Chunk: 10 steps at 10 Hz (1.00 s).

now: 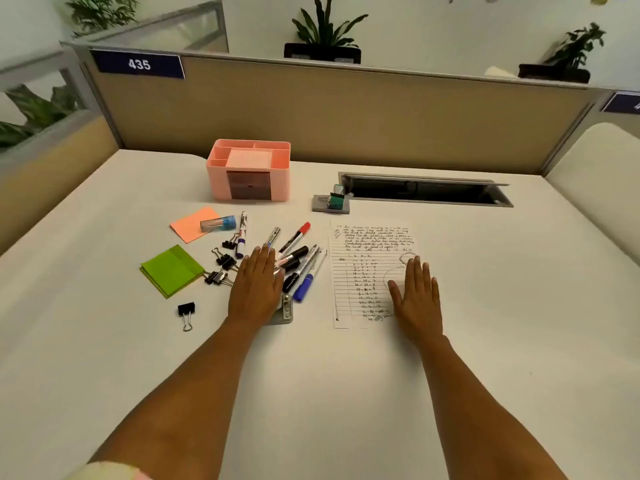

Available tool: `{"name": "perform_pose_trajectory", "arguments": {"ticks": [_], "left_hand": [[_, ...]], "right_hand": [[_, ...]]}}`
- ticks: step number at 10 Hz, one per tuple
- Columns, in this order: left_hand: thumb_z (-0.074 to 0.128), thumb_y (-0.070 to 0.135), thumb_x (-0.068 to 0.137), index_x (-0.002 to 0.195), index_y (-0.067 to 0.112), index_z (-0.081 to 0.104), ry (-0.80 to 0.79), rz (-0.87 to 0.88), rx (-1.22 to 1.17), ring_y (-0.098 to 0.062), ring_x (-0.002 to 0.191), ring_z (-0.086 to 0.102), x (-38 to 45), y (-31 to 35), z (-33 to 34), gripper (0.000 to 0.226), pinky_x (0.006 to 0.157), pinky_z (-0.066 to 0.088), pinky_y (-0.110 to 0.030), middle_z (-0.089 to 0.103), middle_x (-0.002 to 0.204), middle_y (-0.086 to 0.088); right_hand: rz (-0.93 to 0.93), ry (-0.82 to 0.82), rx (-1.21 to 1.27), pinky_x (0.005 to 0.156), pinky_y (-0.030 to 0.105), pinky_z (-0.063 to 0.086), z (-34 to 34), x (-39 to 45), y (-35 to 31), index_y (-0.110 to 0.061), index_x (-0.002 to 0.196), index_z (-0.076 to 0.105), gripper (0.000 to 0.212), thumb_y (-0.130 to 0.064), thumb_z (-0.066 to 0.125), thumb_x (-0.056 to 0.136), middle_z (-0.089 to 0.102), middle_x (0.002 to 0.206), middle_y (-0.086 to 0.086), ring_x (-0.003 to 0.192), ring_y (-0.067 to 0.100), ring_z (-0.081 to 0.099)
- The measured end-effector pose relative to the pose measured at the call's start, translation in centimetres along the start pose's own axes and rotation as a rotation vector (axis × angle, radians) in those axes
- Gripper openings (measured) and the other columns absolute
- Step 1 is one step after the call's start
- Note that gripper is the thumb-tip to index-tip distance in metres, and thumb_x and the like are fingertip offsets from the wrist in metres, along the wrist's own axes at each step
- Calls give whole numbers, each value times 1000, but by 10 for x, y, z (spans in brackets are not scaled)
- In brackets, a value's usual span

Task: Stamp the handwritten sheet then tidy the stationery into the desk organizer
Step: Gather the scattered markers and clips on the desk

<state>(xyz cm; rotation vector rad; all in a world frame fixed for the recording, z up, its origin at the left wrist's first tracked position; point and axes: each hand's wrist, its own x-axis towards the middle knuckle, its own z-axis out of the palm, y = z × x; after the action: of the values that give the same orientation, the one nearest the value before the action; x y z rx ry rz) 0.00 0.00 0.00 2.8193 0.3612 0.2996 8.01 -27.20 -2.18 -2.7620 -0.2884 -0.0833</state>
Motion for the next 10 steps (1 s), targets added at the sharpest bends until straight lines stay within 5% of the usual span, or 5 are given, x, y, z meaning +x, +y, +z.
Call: {"name": "perform_pose_trajectory", "arguments": {"ticks": [2,5,10], "left_hand": [[10,40,89,135,2,43,-16,-10,-28,-30,135,38,0,-2,3,68,116,22,-38,44,143,-17],[28,24,99,134,1,43,-132,11,-127,-27,136,36,1,1,-5,44,114,25,-36,43,143,-15],[32,22,99,140,7,36,-183,-19,-112,-21,138,32,0,1,-6,44,112,27,-30,34,150,-8]], "right_hand": [[39,-91,-33,120,31,-6,12,-8,-2,-14,149,-5,65,-47,16,98,-7,160,0,147,14,-8],[36,-155,-92,121,32,-5,19,-9,1,-15,150,-5,58,-39,17,101,-8,159,-3,147,11,-8],[33,-159,-136,121,33,-5,21,-8,2,-16,150,-1,57,-39,17,101,-5,160,-3,147,12,-6]]}}
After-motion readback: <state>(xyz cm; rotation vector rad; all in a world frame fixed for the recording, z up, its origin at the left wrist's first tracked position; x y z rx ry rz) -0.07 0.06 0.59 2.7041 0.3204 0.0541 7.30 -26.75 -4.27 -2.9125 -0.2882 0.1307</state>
